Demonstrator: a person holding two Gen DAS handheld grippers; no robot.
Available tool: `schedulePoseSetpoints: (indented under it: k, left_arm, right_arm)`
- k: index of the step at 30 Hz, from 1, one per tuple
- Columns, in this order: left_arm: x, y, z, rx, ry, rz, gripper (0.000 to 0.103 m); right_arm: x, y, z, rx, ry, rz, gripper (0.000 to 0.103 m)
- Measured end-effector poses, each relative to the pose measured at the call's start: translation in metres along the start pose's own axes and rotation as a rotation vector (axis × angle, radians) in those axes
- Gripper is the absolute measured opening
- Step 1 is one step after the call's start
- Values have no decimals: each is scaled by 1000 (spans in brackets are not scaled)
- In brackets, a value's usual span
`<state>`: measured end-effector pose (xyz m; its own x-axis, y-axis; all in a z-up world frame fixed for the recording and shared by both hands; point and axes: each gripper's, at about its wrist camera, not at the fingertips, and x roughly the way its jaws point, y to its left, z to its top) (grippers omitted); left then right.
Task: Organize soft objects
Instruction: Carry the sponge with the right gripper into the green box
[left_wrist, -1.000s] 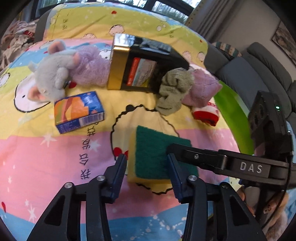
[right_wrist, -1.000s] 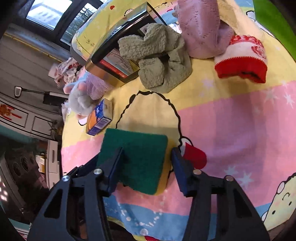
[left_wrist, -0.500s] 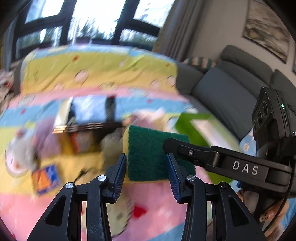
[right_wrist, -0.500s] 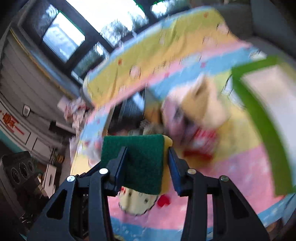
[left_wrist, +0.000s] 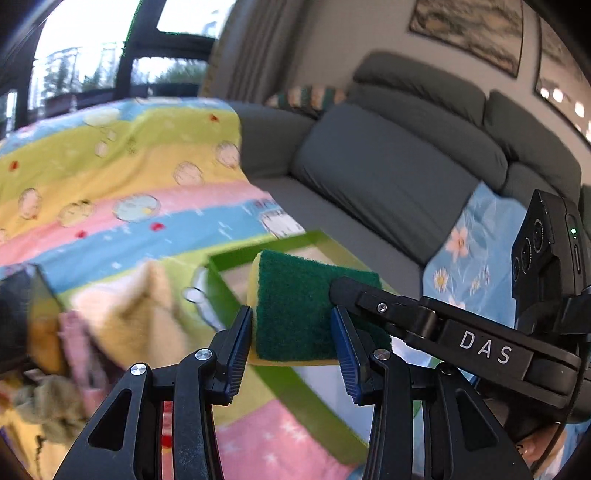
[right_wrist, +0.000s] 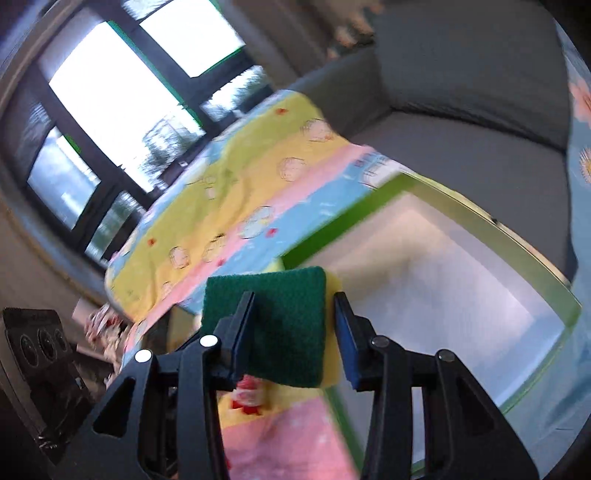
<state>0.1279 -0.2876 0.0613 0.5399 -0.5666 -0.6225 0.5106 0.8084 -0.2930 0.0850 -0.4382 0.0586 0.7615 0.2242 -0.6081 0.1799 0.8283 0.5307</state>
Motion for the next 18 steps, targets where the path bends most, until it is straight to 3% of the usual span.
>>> schedulePoseSetpoints:
  k: [9,16,18]
  left_arm:
    - [54,-23,-10,-10,108,-60,44]
    - [61,-25,-21,-8,140,-44,44]
    - [57,-24,-23,-2,126,-30,44]
  right_arm:
    - [4,-53,0,140,15,-115,37]
    - [0,-61,-1,151,5,-168,39]
    - [1,-61,-1,151,6,-161,44]
